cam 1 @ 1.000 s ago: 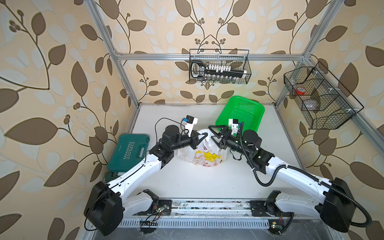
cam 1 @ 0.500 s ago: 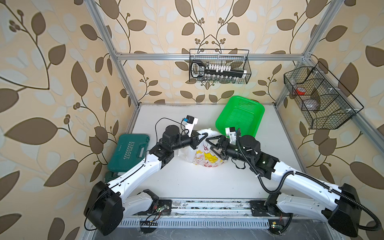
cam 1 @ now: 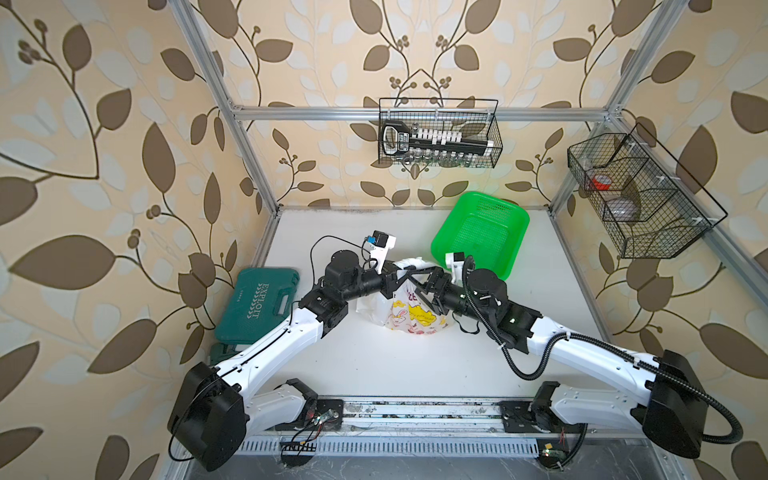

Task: Place the pears into plastic bags & tie knots
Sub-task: Tie the plastic bag at the center of the board.

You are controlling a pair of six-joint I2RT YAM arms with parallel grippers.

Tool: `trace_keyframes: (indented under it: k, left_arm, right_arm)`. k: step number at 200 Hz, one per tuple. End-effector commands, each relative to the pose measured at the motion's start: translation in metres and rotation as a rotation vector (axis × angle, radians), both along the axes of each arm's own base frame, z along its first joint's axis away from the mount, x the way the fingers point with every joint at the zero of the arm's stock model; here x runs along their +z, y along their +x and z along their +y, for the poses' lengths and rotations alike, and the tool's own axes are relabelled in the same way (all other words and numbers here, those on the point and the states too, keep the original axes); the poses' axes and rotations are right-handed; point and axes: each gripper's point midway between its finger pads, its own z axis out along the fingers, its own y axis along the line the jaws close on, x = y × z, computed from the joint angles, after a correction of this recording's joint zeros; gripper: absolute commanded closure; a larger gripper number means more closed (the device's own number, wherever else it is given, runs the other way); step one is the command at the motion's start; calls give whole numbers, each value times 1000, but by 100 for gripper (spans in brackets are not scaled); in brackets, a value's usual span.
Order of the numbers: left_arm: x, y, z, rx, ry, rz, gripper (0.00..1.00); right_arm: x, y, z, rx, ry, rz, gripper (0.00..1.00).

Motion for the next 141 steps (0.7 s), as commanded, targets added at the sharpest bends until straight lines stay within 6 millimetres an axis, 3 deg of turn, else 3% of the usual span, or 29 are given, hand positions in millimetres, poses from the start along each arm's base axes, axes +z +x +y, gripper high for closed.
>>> trace_keyframes:
  k: [1, 94, 118, 141]
  left_arm:
    - [18, -5, 1, -15, -27, -58, 100]
    - [11, -10, 0, -37, -31, -45, 100]
    - [10, -11, -1, -51, -29, -43, 100]
    - [7, -15, -3, -73, -20, -42, 100]
  right_arm:
    - [24, 17, -2, -65, 87, -53, 13]
    - [32, 33, 1, -90, 162, -66, 14]
    - [36, 36, 3, -89, 177, -75, 19]
    - [42, 40, 3, -90, 195, -91, 29]
